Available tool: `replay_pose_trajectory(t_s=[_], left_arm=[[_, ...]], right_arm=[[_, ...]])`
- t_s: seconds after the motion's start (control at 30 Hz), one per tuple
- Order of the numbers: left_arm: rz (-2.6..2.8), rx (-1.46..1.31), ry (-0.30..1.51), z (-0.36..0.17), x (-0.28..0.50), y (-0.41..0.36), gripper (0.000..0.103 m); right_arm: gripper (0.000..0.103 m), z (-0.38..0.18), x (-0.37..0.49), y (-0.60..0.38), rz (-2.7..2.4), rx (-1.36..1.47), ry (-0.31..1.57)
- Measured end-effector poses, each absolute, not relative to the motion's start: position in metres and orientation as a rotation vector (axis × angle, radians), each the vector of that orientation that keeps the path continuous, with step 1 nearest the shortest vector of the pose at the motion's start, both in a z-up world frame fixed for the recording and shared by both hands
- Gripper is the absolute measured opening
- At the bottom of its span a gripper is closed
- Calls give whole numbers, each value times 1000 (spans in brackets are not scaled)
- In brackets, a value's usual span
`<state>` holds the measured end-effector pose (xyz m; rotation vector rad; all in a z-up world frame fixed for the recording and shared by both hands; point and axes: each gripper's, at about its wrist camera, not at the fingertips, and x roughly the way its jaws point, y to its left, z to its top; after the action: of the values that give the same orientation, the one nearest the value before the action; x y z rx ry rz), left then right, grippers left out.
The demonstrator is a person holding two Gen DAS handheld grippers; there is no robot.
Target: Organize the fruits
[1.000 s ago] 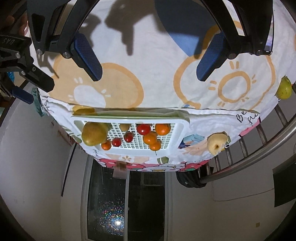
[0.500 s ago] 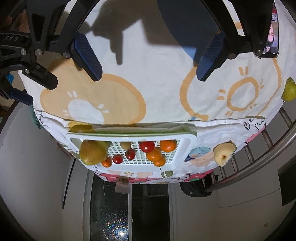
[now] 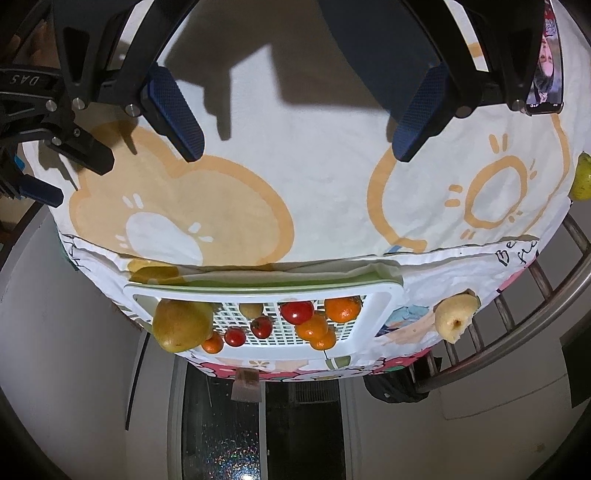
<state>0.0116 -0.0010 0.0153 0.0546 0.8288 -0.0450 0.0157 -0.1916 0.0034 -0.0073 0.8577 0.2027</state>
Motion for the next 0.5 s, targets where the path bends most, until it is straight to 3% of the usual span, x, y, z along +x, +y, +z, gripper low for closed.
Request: replay_pose_trajectory(t_s=[0.5], left_arm=[[-40, 56, 860, 5, 20, -3, 103]], right_arm=[[103, -8, 24, -192, 181, -2, 929]])
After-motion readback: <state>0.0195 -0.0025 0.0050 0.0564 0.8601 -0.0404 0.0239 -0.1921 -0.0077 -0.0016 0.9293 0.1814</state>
